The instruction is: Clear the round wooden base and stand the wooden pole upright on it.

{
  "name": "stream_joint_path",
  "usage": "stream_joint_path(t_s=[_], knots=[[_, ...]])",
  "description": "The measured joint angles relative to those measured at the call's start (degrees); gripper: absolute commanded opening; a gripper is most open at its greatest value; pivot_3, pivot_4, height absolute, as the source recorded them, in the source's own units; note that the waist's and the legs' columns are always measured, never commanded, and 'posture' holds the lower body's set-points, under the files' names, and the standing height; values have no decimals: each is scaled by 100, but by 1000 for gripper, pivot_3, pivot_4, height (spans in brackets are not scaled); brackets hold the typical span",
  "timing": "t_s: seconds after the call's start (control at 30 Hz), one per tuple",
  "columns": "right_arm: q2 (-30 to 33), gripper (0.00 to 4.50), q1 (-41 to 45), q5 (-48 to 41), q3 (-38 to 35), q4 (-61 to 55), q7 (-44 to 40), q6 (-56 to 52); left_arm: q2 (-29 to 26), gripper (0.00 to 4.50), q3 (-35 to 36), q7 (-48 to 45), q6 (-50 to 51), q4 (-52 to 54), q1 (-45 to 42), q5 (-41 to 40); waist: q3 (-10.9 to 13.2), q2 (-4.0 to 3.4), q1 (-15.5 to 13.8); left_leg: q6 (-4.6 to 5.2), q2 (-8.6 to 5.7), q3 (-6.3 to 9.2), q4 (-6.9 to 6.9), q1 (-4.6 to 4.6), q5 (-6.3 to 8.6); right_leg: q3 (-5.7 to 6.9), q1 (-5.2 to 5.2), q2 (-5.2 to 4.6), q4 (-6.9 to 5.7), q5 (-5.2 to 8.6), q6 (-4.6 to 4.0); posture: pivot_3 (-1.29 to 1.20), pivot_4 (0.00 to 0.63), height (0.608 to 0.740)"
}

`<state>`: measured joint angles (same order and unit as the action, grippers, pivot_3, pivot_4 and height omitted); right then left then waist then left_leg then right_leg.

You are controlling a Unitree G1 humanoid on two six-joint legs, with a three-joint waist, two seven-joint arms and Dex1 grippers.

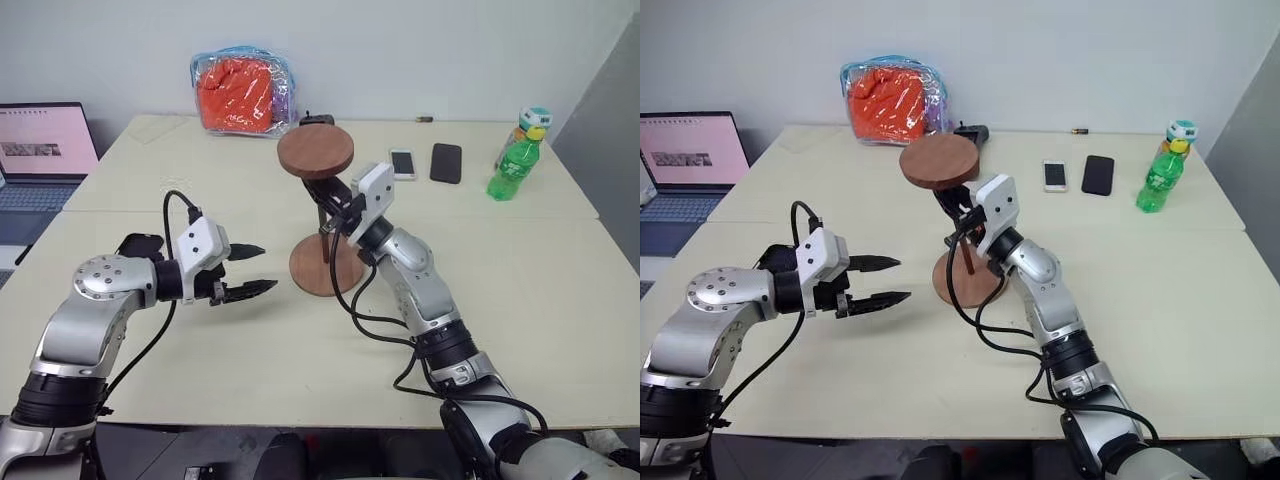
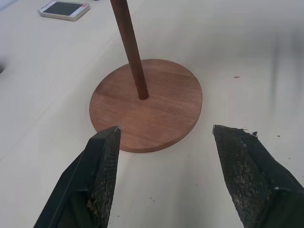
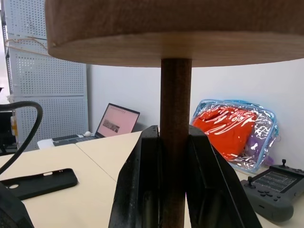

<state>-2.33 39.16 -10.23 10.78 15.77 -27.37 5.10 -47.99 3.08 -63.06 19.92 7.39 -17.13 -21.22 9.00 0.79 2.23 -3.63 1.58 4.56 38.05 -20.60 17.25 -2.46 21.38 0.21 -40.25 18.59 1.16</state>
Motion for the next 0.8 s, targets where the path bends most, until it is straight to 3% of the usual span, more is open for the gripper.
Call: stream_joint_path(t_s=[0.33,0.4,0.6,0.63,0.8], knots=[[1,252,22,-1,-6,-171,3,-248,16,3221,-45,4,-1,-1,-59,1,2,-3,0,0,0,5,-6,-7,0,0,1,-1,13,0,0,0,150,740],[1,952,19,-1,-13,-207,14,-295,19,3221,-46,6,-1,-1,-59,1,3,-4,0,0,1,6,-8,-8,0,0,1,-1,15,0,0,0,150,740],[133,2158,-358,73,-25,109,41,-773,19,3221,-46,10,-3,0,-54,2,23,-11,3,-2,0,1,-8,-56,-1,-2,58,-3,10,-1,-1,0,150,740],[128,2528,-339,71,-30,59,33,-803,20,3221,-46,10,-4,0,-56,2,23,-10,23,-2,1,-1,-7,-70,-1,-2,75,-8,6,-1,-2,0,150,740],[145,3509,-312,47,-28,-355,-29,-962,28,3221,-46,14,-6,0,-57,2,23,-11,95,-3,7,6,-8,-101,-1,1,97,-8,11,-1,-2,0,150,740]])
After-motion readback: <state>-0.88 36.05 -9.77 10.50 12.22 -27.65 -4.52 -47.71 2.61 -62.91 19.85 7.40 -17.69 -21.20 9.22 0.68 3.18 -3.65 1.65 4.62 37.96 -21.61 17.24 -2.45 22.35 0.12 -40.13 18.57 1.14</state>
